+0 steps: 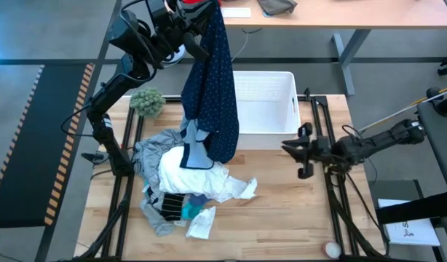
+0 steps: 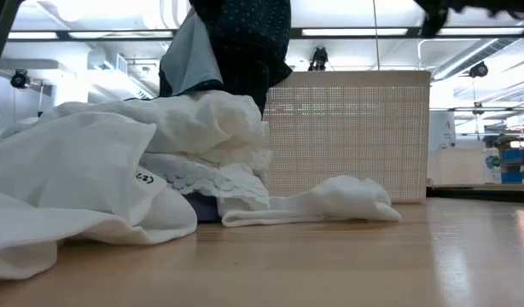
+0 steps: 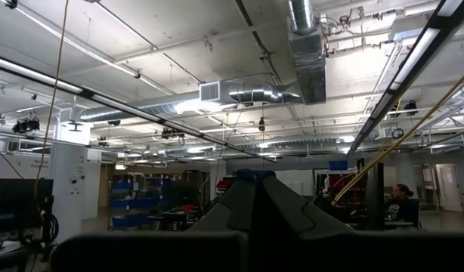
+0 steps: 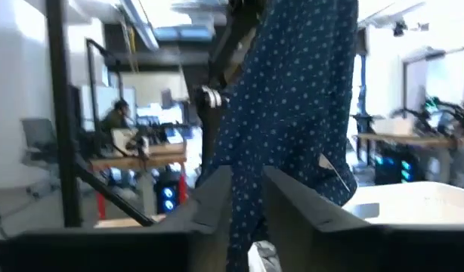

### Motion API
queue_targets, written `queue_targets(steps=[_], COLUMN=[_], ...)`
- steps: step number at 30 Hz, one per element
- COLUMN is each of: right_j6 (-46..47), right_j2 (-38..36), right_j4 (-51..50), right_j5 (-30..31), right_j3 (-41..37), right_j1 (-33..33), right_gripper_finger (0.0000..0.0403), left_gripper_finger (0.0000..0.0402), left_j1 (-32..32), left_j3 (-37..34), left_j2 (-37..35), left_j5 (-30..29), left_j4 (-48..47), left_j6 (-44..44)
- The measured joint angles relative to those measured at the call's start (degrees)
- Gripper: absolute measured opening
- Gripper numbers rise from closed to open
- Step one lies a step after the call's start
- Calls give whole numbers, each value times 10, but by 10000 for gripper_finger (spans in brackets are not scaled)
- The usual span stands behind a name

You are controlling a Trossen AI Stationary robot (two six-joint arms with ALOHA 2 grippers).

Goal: Sort clothes
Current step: Put the blue polo shirt into the white bin

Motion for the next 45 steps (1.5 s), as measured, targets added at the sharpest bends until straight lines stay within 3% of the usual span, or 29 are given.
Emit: queue_targets(steps=[6, 11, 15, 19, 33, 37, 41, 45], right_j6=[31, 74, 97, 116, 131, 143, 151, 142], right_j2=[166, 288, 372, 433, 599, 629, 651, 658], right_j4=[-89, -171, -241, -290, -307, -340, -375, -398], right_j5=[113, 101, 103, 107, 56, 61, 75, 107], right_j3=[163, 295, 388, 466, 621, 650, 665, 667], right_j1=[-4, -26, -54, -86, -144, -156, -168, -174], right_gripper_finger=[195, 279, 315, 324, 324, 305, 229, 90], left_gripper_finger=[0, 0, 0, 0, 0, 0, 0, 0], left_j1=[0, 0, 0, 0, 0, 0, 0, 0], left_j3=[0, 0, 0, 0, 0, 0, 0, 0], left_j2=[0, 0, 0, -1, -3, -3, -3, -3], left_j5=[0, 0, 0, 0, 0, 1, 1, 1], left_j4=[0, -1, -4, -19, -37, -39, -42, -42], left_j6=[0, -1, -4, -4, 0, 0, 0, 0])
